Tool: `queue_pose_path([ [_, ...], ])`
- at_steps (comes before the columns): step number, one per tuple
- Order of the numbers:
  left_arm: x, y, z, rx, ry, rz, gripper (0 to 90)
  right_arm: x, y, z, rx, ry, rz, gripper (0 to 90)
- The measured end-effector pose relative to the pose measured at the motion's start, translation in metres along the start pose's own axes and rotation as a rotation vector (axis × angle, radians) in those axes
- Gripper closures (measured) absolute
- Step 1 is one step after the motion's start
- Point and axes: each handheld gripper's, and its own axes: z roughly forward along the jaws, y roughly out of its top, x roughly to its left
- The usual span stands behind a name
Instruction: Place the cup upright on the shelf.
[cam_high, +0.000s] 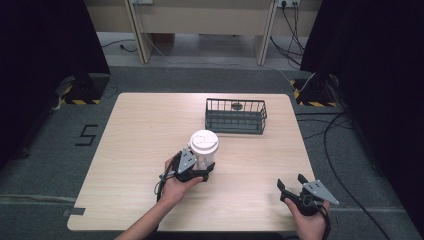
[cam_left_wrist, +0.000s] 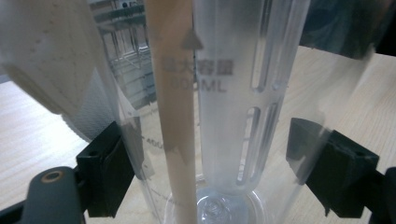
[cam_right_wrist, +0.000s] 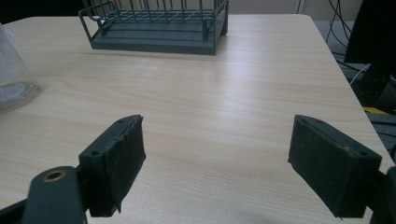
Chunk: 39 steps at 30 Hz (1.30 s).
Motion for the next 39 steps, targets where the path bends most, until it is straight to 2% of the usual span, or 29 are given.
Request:
queue_pose_path([
  [17,0.003,0.012,-0.003,0.005,0.005,0.011,17.7,0.0,0.0,0.0,0.001,0.001,0.01,18.9],
  [39,0.011,0.042,0.004,-0.012,0.018,0.029,17.8,-0.001,0.0,0.0,0.003,0.001,0.016,18.9],
])
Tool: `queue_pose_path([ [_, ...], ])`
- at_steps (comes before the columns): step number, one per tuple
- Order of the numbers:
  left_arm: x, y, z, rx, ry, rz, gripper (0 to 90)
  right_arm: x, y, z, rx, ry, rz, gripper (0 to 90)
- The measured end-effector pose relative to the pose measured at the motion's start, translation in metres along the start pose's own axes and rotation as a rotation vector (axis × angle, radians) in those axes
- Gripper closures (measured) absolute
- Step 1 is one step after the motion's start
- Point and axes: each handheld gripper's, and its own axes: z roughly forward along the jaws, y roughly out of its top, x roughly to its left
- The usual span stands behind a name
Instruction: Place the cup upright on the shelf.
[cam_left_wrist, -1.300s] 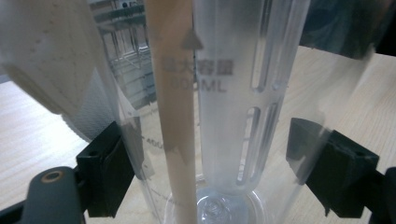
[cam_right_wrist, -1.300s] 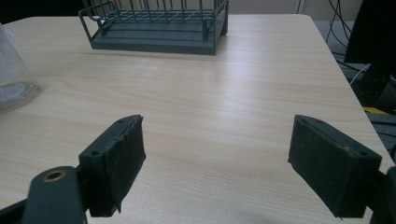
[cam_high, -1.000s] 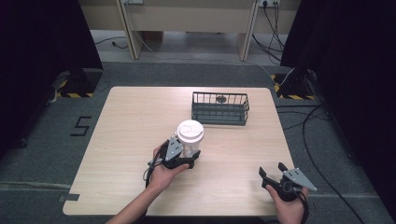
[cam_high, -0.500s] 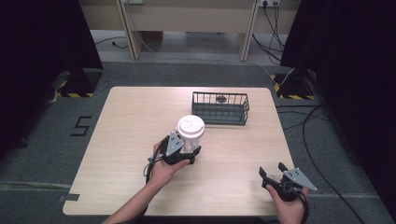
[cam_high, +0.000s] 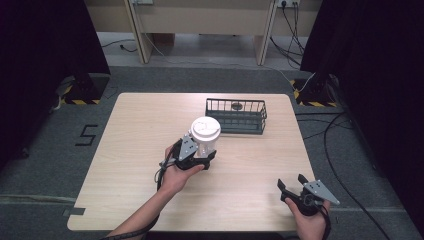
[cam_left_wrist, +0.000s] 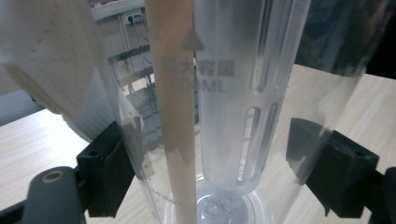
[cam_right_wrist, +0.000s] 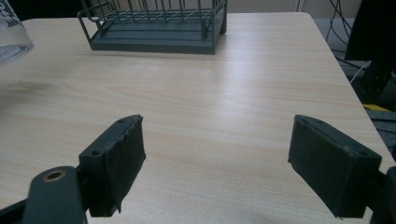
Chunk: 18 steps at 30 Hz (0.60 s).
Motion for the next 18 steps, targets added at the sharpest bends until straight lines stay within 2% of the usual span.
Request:
queue_pose_path([
  [18,0.008,0.022,0.013,-0.022,0.004,-0.001,17.8,-0.001,0.0,0.0,-0.002,0.003,0.001,18.9],
])
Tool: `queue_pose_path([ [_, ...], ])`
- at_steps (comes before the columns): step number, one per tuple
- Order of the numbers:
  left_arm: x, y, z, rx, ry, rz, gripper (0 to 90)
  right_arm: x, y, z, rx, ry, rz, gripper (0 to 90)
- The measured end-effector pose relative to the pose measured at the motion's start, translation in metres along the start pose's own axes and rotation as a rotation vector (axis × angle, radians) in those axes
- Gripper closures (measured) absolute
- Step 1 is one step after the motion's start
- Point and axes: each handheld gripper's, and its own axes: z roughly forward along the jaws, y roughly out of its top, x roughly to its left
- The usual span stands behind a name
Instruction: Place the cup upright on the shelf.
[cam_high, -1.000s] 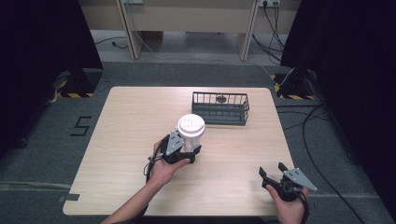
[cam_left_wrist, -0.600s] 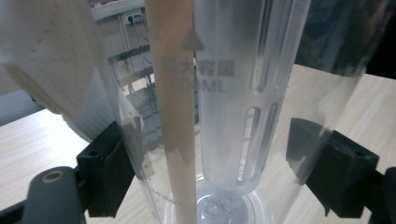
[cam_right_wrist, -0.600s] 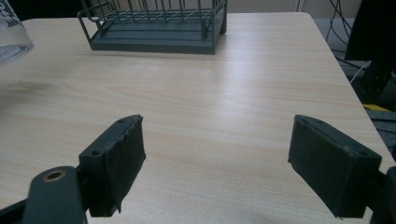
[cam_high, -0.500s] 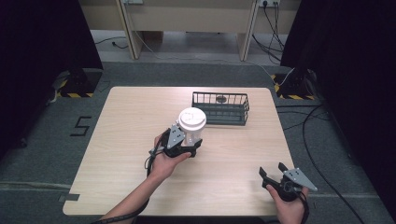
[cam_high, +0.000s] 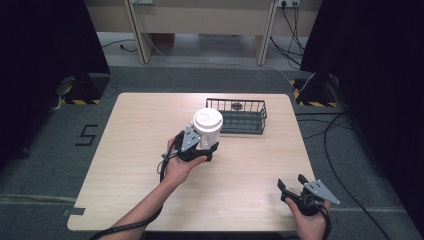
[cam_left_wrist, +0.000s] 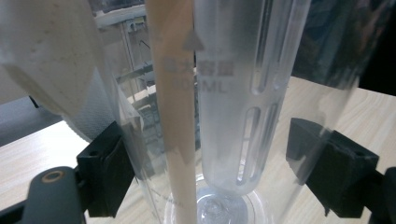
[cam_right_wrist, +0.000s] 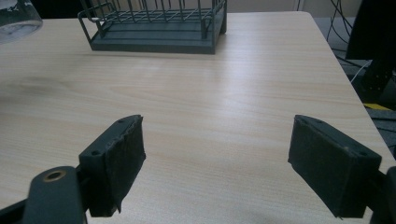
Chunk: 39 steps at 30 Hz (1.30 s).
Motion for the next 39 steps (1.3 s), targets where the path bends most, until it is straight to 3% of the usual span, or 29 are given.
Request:
queue_pose_path([
  [39,0.007,0.033,0.03,-0.035,0.0,0.01,17.8,0.0,0.0,0.0,0.003,0.004,0.012,19.2],
])
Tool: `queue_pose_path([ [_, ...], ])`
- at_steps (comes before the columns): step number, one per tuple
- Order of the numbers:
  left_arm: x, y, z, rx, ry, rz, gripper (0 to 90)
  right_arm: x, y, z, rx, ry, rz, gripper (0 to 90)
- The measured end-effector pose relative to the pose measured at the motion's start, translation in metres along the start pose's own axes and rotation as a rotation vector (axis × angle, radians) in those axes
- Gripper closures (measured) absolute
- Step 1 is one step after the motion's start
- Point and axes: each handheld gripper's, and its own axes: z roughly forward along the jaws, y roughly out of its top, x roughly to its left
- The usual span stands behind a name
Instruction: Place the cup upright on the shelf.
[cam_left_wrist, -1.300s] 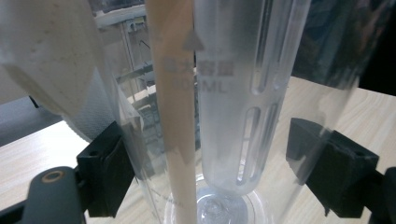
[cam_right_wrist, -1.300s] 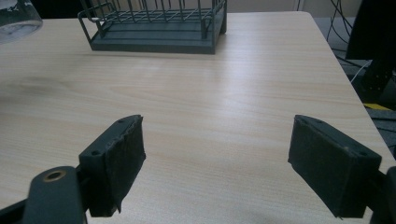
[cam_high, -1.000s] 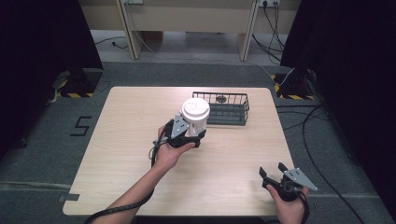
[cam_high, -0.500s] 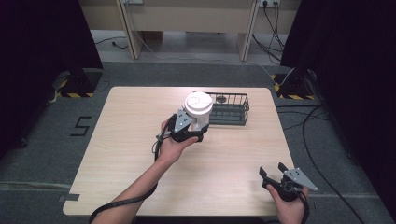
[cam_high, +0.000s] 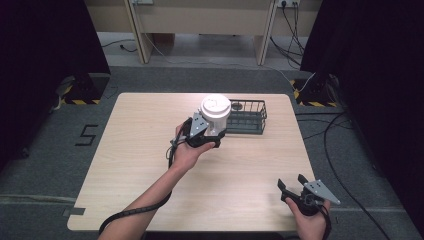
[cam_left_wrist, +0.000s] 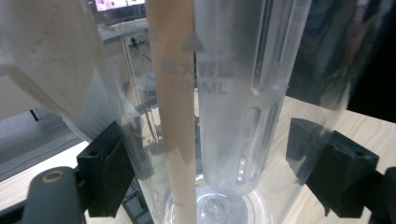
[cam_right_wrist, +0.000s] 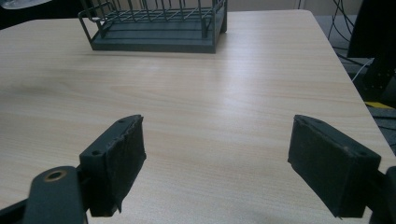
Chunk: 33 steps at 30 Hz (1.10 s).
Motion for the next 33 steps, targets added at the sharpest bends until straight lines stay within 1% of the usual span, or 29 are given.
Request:
queue_pose_path([
  [1,0.0,0.001,0.0,-0.001,0.006,0.002,17.8,0.0,0.0,0.0,0.0,0.0,0.0,19.2],
  [2,0.001,0.001,0.001,-0.001,0.0,-0.002,17.8,0.0,0.0,0.0,0.0,0.0,0.0,19.2],
  [4,0.001,0.002,0.002,-0.002,0.006,-0.003,17.8,0.0,0.0,0.0,0.0,0.0,0.0,19.2],
  [6,0.001,0.004,0.004,-0.005,-0.001,-0.007,17.8,0.0,0.0,0.0,0.002,0.001,-0.002,19.3],
  [9,0.002,0.005,0.005,-0.005,0.004,-0.001,17.8,0.0,0.0,0.0,0.003,0.002,0.001,19.3],
  [10,0.001,0.005,0.006,-0.005,-0.002,-0.005,17.8,0.0,0.0,0.0,0.003,0.001,-0.001,19.3],
  [13,0.002,0.007,0.008,-0.008,0.003,-0.004,17.8,0.0,0.0,0.0,0.004,0.001,-0.001,19.3],
  [14,0.002,0.007,0.009,-0.007,-0.002,-0.003,17.8,0.0,0.0,0.0,0.004,0.001,-0.001,19.3],
  [15,0.002,0.008,0.01,-0.01,0.003,-0.002,17.8,0.0,0.0,0.0,0.004,0.0,0.001,19.3],
  [17,0.002,0.009,0.011,-0.011,-0.004,-0.005,17.8,0.0,0.0,0.0,0.004,0.001,0.001,19.3],
  [18,0.003,0.009,0.012,-0.011,0.003,-0.001,17.8,0.0,0.0,0.0,0.003,0.0,0.001,19.4],
  [19,0.004,0.01,0.013,-0.01,-0.002,-0.003,17.8,0.0,0.0,0.0,0.004,0.001,0.002,19.4],
  [21,0.005,0.012,0.013,-0.012,0.007,0.0,17.8,0.0,0.0,0.0,0.004,0.001,0.002,19.4],
  [24,0.006,0.014,0.015,-0.015,0.006,-0.004,17.8,-0.001,0.0,0.0,0.004,0.001,0.002,19.5],
  [26,0.007,0.016,0.016,-0.017,0.014,0.0,17.8,-0.001,0.0,0.0,0.004,0.001,0.002,19.5],
  [27,0.007,0.016,0.017,-0.018,0.009,-0.004,17.8,0.0,0.0,0.0,0.006,0.001,0.006,19.5],
  [28,0.008,0.017,0.017,-0.019,0.016,0.001,17.8,-0.001,0.0,0.0,0.004,0.001,0.002,19.5],
  [30,0.008,0.018,0.019,-0.019,0.012,-0.002,17.8,-0.001,0.0,0.0,0.004,0.001,0.003,19.5],
  [32,0.009,0.02,0.02,-0.02,0.018,0.0,17.8,0.0,0.0,0.0,0.006,0.002,0.006,19.6],
  [33,0.008,0.02,0.021,-0.021,0.012,-0.004,17.8,0.0,0.0,0.0,0.006,0.003,0.005,19.6],
])
